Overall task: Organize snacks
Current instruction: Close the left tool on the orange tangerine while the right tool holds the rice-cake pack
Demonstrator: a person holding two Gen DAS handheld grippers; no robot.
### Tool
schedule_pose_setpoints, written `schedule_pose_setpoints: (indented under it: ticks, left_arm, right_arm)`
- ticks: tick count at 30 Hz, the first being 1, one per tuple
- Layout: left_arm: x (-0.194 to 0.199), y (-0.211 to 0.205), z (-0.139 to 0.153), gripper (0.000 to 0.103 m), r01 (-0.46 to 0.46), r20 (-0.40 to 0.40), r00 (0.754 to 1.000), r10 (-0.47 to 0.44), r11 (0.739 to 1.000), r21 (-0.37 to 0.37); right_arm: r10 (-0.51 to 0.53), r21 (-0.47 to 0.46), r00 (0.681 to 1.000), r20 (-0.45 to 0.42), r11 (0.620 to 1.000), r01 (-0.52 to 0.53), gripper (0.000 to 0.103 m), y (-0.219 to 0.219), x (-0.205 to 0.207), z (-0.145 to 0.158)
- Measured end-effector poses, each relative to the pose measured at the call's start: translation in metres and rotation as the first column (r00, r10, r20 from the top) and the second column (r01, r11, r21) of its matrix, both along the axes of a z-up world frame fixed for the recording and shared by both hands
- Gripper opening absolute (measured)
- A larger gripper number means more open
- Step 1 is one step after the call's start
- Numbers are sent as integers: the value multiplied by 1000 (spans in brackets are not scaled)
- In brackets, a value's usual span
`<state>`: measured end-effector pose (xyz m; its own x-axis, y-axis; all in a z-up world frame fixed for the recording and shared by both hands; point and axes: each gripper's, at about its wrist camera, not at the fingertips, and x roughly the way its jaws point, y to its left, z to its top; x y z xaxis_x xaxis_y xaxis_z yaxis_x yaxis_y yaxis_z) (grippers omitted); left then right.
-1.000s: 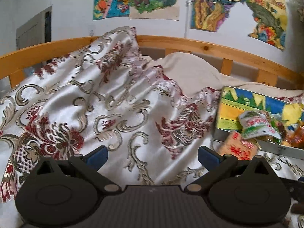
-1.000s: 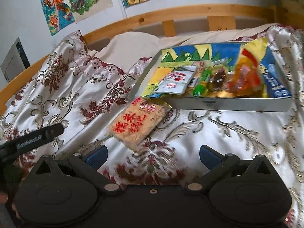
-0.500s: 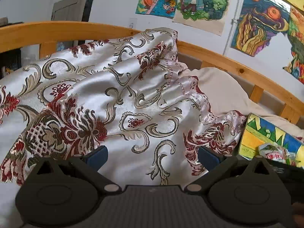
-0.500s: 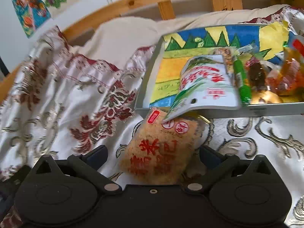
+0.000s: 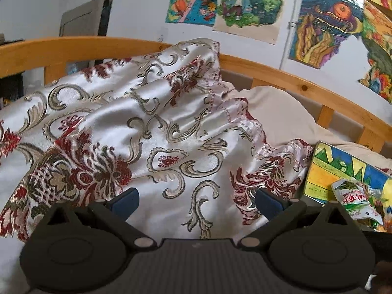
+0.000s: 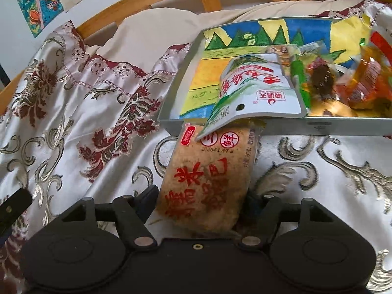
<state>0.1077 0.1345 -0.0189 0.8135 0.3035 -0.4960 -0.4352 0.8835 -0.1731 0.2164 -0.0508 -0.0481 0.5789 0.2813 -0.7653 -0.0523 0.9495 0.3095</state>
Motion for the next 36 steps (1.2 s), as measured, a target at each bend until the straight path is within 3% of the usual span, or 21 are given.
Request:
schedule_pose_setpoints:
  ticks: [9,12,18,24,27,31,36]
  left_arm:
    - [0,-23,2,103,138,16,990,-139,989,53]
    - [0,-37,2,103,182,8,983,-184,978,106]
    - [6,-70,-6,103,302,-46,953,-298,938,171]
    - [29,-104,-21,102,431,-143,902,-408,877,212]
    - [46,-120,-33,102,483,-212,871,-443,848,216]
    - [63,-130,-44,102,527,-251,844,-475,821,220]
    - [83,-119,-51,102,535,-239,831,-502,839,99]
  right_arm:
    - [112,-4,994,4,994,-111,63,-44,-41,16]
    - [146,-28,989,22,989,-145,63,-59,-57,20]
    - [152,-122,985,76,982,-142,63,-78,-82,15]
    - [100,-83,991,93,992,-92,73,-95,-87,0]
    - [104,-125,989,108,988,-90,84,-92,-88,-3]
    - [91,-143,988,121,987,-74,88,-92,-93,-8]
    - [91,-144,985,148,987,-70,92,-89,-95,-8]
